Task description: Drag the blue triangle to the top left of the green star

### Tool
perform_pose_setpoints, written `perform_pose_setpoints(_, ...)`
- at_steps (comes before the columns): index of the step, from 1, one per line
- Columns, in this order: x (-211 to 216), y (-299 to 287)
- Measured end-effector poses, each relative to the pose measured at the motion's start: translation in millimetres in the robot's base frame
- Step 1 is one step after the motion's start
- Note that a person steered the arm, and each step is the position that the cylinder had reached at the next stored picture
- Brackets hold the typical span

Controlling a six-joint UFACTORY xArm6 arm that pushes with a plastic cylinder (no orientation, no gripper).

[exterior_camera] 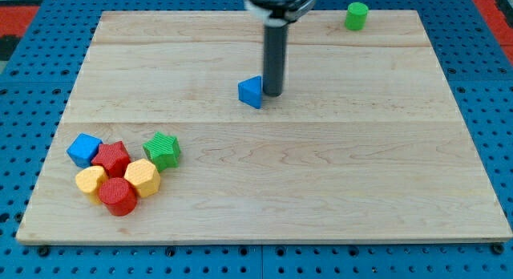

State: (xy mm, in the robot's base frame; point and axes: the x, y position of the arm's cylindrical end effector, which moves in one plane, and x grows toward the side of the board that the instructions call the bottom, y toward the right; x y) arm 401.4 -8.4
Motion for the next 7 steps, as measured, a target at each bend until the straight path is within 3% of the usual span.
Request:
perform_pose_setpoints(1,-17,-35)
perform_pose_setpoints(2,-43,-9)
perform_pose_setpoints(4,37,-107)
perform_pose_setpoints(5,-12,-68)
perform_pose_setpoints(6,-33,-98)
perform_pose_setpoints(7,12,-159)
